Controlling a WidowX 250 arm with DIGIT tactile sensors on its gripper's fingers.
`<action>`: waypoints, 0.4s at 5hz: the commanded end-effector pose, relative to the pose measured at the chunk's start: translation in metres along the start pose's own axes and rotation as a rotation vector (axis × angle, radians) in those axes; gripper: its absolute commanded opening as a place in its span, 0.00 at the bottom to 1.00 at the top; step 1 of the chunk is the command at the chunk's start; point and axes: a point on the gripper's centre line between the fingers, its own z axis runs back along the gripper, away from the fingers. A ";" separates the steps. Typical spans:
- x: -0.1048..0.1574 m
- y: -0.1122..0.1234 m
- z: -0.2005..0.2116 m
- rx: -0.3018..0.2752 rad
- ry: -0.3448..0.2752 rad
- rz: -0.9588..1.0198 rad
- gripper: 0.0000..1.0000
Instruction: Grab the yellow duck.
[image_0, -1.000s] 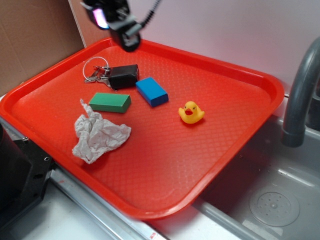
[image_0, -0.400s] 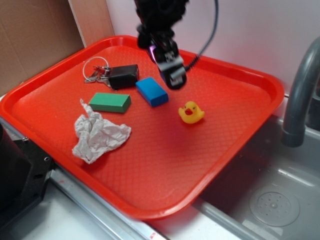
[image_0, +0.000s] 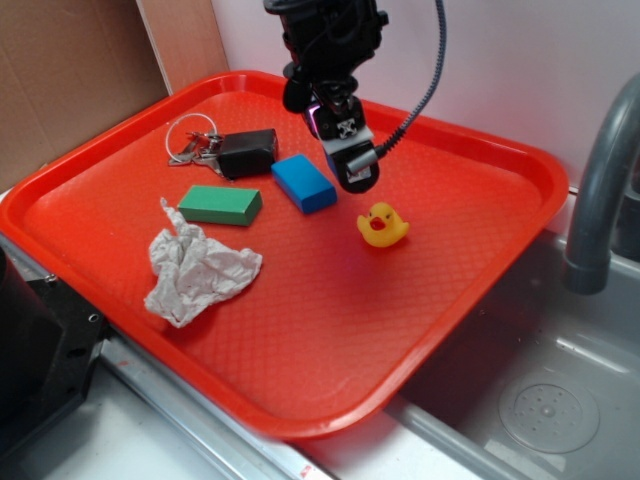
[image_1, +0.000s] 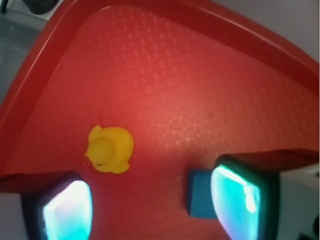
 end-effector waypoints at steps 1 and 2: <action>0.021 -0.012 -0.022 0.011 -0.003 -0.059 1.00; 0.021 -0.014 -0.047 -0.009 0.031 -0.064 1.00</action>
